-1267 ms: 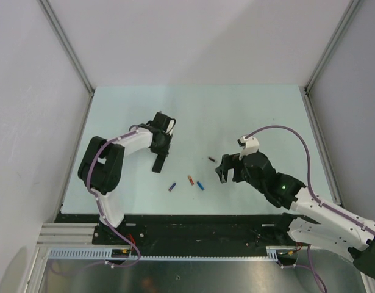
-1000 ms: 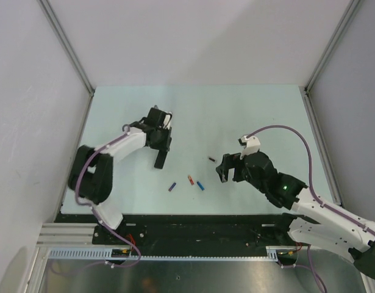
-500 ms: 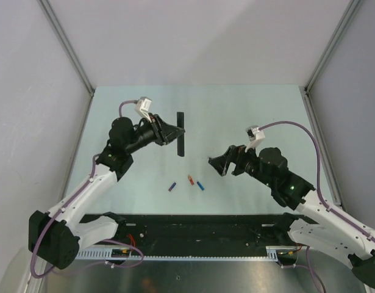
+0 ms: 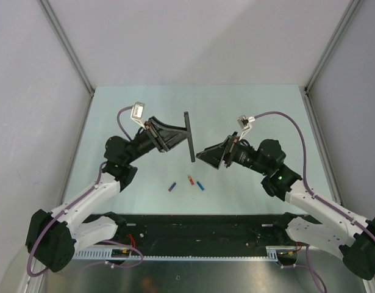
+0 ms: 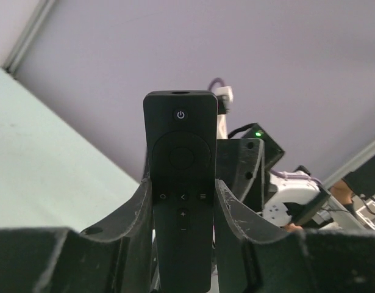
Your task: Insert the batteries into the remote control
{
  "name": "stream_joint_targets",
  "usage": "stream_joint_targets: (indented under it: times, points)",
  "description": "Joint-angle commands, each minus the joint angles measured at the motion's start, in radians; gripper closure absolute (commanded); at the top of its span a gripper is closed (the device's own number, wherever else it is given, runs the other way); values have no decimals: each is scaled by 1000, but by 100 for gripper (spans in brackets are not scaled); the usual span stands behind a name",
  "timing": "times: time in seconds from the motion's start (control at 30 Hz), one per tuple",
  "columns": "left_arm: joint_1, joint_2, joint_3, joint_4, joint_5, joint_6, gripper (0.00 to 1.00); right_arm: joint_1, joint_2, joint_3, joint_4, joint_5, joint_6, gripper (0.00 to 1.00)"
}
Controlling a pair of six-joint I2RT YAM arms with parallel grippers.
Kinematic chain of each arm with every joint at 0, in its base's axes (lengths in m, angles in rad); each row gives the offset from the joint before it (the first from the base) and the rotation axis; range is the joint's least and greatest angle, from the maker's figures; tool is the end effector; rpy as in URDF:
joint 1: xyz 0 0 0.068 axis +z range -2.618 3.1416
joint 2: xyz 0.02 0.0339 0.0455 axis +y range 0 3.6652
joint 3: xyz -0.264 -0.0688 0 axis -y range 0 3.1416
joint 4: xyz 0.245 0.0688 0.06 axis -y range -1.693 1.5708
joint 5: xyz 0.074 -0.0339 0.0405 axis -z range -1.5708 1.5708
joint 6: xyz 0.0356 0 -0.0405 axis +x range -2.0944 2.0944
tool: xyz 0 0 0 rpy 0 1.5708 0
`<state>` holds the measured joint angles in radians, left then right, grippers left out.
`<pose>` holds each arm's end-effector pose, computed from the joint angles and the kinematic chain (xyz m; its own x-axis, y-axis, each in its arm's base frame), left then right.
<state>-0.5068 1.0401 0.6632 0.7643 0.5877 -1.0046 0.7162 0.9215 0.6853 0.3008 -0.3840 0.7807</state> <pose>0.1934 -0.1300 0.3460 -0.5425 -0.5021 -0.6734 0.7362 0.1019 -0.6690 0.1567 0.1541 0.3317 -0.5923 0.3496 -0.7260 -0.6670 0.2927 0.6851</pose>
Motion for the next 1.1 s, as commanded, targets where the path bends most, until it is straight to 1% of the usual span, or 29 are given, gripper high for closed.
stream_joint_targets:
  times: [0.0, 0.4, 0.5, 0.63, 0.7, 0.8, 0.87, 0.9, 0.97, 1.03, 1.07]
  points:
    - [-25, 6, -28, 217, 14, -106, 100, 6, 23, 13, 146, -64, 46, 2]
    - [-36, 47, -19, 244, 31, -126, 100, 28, 43, 13, 222, -69, 34, 4]
    - [-38, 51, -19, 248, 29, -134, 100, 37, 59, 16, 225, -69, 26, 6]
    - [-45, 60, -11, 250, 29, -134, 100, 43, 85, 19, 233, -79, 26, 12]
    - [-48, 64, -8, 250, 29, -134, 100, 48, 92, 22, 238, -81, 25, 14]
    - [-52, 64, -7, 250, 27, -132, 100, 49, 94, 22, 239, -81, 23, 19]
    - [-53, 66, -7, 250, 26, -132, 100, 51, 94, 22, 241, -82, 22, 24]
    - [-53, 67, -7, 250, 26, -132, 100, 52, 96, 22, 242, -84, 22, 29]
    - [-53, 66, -10, 250, 23, -134, 100, 55, 96, 22, 245, -84, 20, 34]
    - [-55, 63, -14, 250, 14, -132, 100, 61, 94, 22, 241, -81, 20, 41]
    - [-55, 63, -17, 250, 11, -134, 99, 65, 94, 22, 238, -79, 15, 43]
